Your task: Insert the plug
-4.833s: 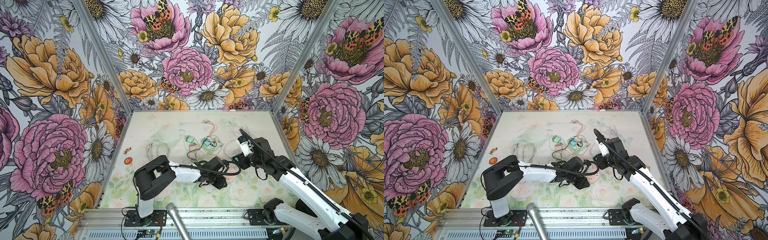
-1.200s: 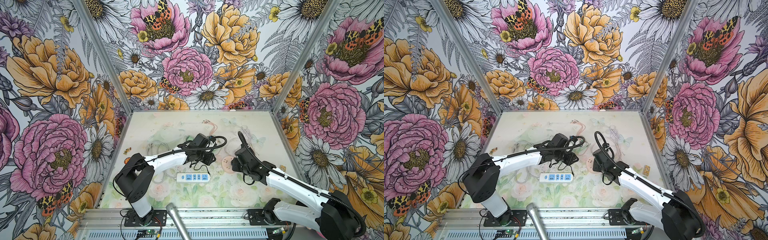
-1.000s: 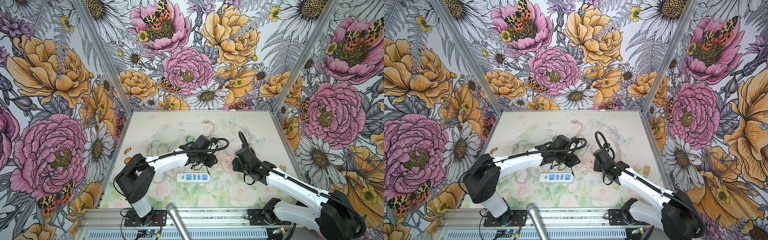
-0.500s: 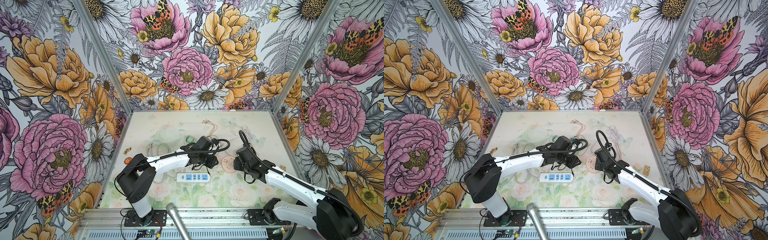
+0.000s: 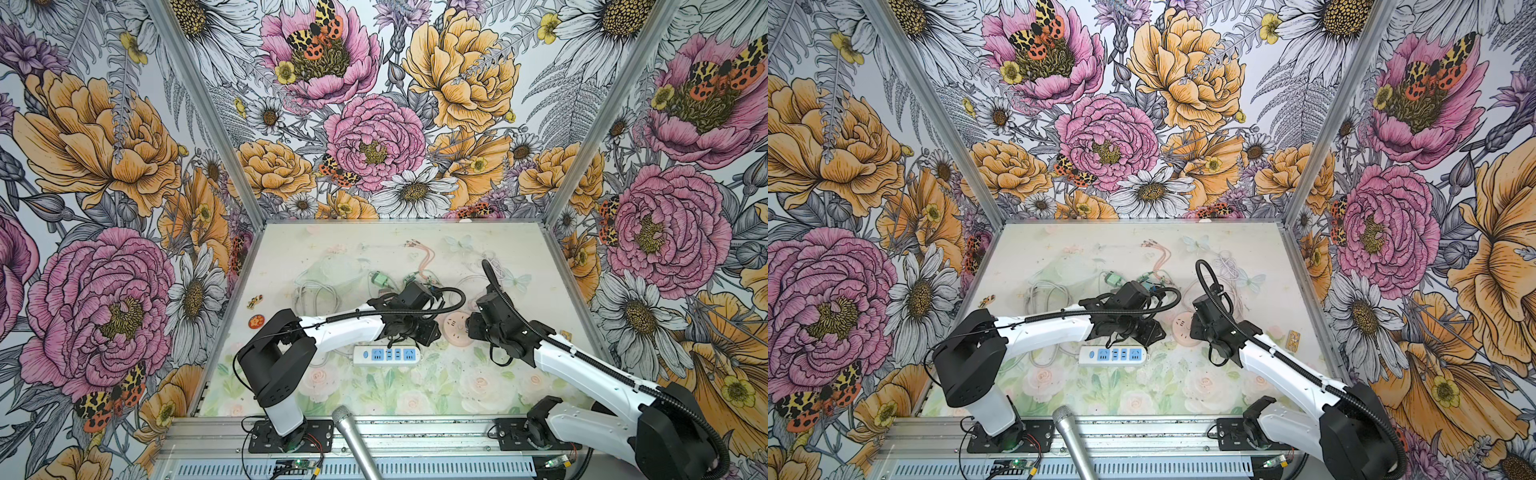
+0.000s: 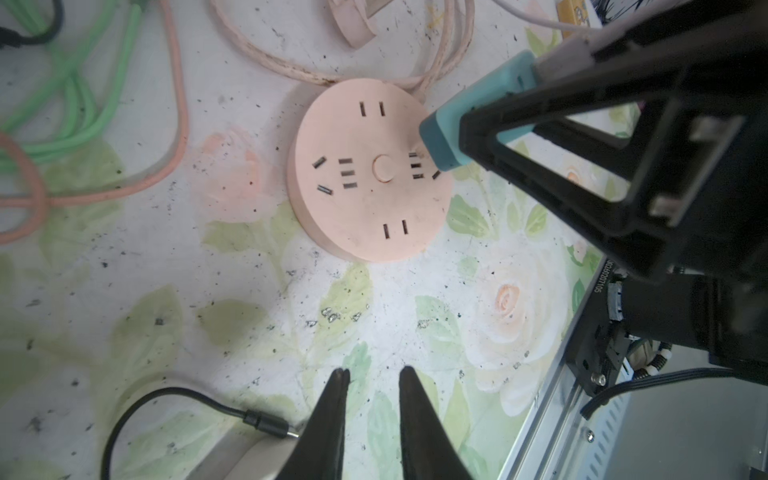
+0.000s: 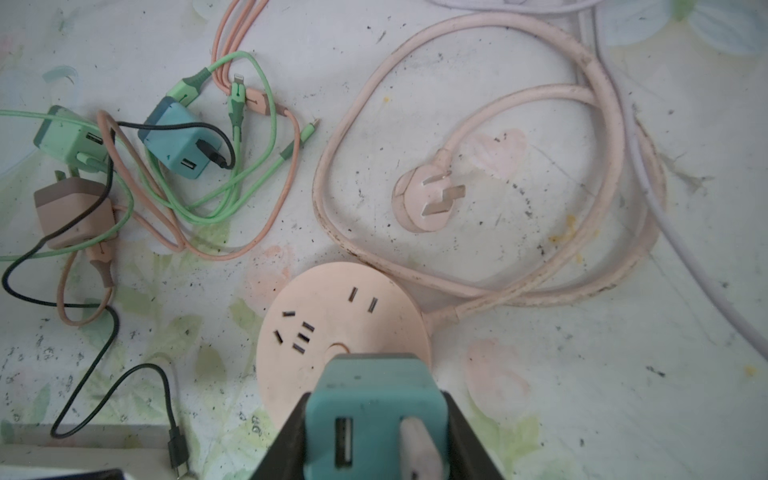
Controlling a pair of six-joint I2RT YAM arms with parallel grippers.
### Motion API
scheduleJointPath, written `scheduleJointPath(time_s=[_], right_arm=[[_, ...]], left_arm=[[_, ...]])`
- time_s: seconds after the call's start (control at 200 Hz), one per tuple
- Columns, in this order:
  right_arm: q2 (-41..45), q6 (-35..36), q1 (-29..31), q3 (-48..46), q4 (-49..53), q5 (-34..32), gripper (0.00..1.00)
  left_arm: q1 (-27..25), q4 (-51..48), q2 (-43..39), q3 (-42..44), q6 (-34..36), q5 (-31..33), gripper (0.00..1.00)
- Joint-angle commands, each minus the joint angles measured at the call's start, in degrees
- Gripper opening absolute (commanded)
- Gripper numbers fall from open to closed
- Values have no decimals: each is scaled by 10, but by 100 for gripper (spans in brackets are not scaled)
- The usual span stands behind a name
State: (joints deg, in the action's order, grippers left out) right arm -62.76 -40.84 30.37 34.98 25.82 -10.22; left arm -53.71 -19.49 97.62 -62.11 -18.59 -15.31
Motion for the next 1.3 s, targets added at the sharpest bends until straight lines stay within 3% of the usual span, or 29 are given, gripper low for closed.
scheduleJointPath(time_s=[0.0, 0.27, 0.355, 0.595, 0.706, 0.951, 1.101, 1.296], right_arm=[[30, -1, -15, -6, -16, 6, 0], [77, 11, -67, -6, -16, 21, 0], [92, 9, -82, -4, -15, 29, 0], [105, 32, -149, 13, -15, 43, 0], [92, 38, -175, 23, -15, 58, 0], [76, 50, -214, 35, -16, 69, 0], [63, 54, -230, 42, -17, 80, 0], [48, 61, -233, 47, -26, 98, 0]], left_arm=[[-32, 11, 11, 1, -54, 32, 25], [-95, 30, 47, -31, -181, 134, 32], [-89, -3, 62, -58, -227, 173, 42], [-101, -4, 106, -107, -283, 169, 46], [-116, -3, 124, -128, -303, 159, 44], [-136, -4, 177, -192, -299, 137, 27], [-128, -4, 226, -238, -291, 114, 25], [-117, -1, 258, -250, -290, 128, 23]])
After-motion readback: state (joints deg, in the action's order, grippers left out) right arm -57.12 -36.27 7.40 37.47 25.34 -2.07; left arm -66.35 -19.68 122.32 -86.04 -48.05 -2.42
